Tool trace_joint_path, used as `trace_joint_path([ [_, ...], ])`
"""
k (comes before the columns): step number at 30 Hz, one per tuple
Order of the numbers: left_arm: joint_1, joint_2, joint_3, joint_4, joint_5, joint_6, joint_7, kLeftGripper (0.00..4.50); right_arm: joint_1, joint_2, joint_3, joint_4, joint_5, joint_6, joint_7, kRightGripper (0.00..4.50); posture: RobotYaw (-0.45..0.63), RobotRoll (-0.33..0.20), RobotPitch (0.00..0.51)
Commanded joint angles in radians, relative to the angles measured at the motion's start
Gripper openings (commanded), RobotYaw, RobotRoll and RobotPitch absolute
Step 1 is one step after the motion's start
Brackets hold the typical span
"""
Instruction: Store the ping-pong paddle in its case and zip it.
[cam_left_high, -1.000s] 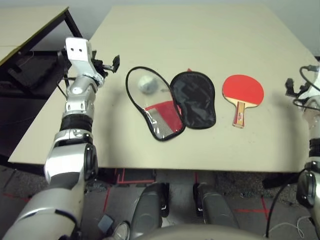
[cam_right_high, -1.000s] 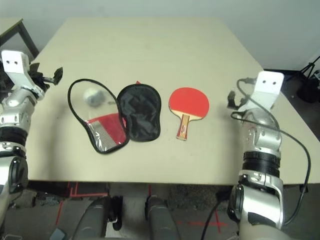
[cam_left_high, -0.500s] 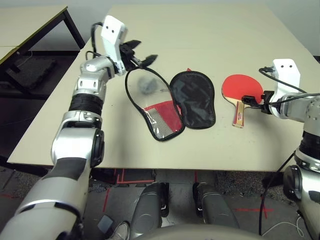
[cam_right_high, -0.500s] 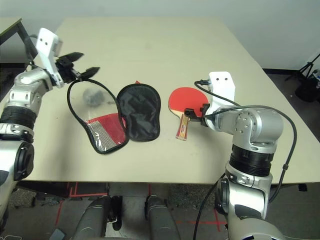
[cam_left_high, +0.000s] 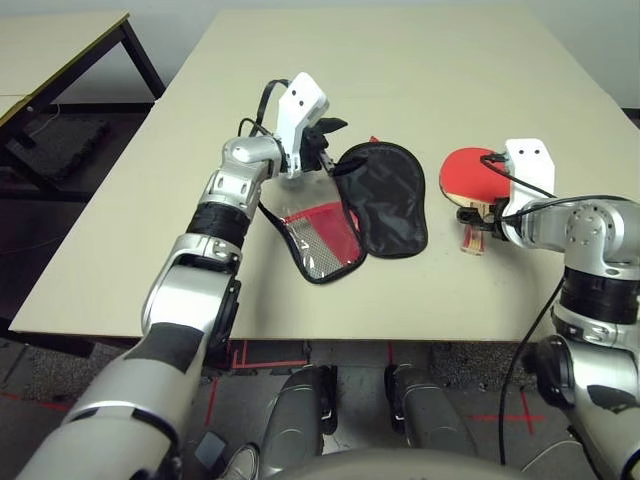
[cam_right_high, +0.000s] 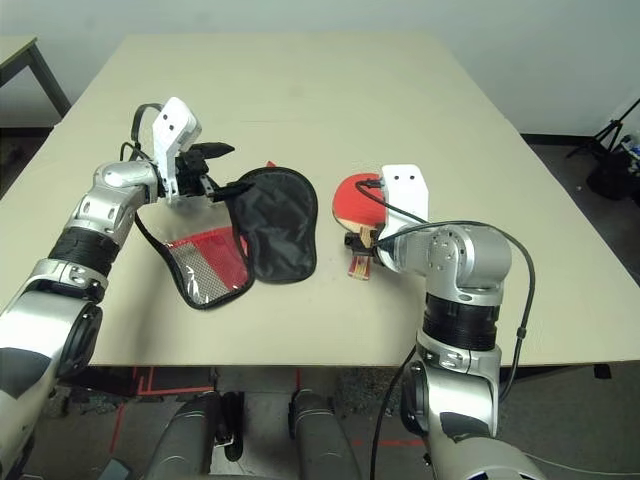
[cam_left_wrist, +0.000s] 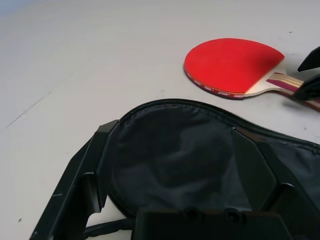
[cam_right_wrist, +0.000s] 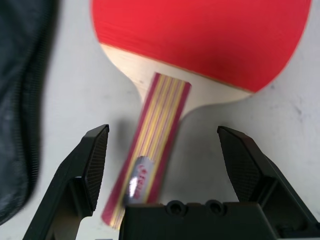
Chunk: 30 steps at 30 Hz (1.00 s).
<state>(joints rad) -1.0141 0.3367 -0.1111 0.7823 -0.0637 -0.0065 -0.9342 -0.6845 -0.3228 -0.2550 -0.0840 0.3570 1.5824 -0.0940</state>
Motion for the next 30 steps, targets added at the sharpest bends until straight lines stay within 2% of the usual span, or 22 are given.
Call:
trace_joint_path([
  [1, 0.026, -0.003, -0.017, -0.036, 0.014, 0.013, -0.007, 4.5, -0.003, 0.02, 0.012, 0.029, -0.049, 0.022, -0.003, 4.46, 0.01, 0.0, 0.141],
  [4, 0.043, -0.004, -0.02, -0.067, 0.013, 0.027, -0.013, 4.5, -0.009, 0.029, 0.034, 0.046, -0.083, -0.002, -0.002, 3.95, 0.02, 0.0, 0.139],
  [11, 0.06, -0.003, -0.019, -0.1, 0.015, 0.046, -0.012, 4.5, -0.035, 0.074, -0.009, 0.081, -0.163, -0.027, -0.02, 1.78, 0.02, 0.0, 0.136],
  [14, 0.064, -0.005, -0.018, -0.109, 0.013, 0.052, -0.01, 4.5, -0.051, 0.094, -0.052, 0.095, -0.199, -0.053, -0.043, 1.17, 0.02, 0.0, 0.135],
  [17, 0.067, -0.009, -0.012, -0.12, 0.009, 0.059, -0.003, 4.5, -0.073, 0.097, -0.091, 0.12, -0.227, -0.094, -0.062, 1.13, 0.02, 0.0, 0.133],
  [24, 0.046, -0.01, 0.036, -0.161, -0.035, 0.128, 0.026, 4.5, -0.153, 0.09, -0.084, 0.106, -0.244, -0.113, -0.048, 1.13, 0.0, 0.0, 0.127],
  [30, 0.04, 0.045, 0.075, -0.24, -0.072, 0.218, 0.03, 4.5, -0.224, 0.201, -0.049, -0.017, -0.226, 0.031, -0.024, 1.13, 0.0, 0.0, 0.124],
])
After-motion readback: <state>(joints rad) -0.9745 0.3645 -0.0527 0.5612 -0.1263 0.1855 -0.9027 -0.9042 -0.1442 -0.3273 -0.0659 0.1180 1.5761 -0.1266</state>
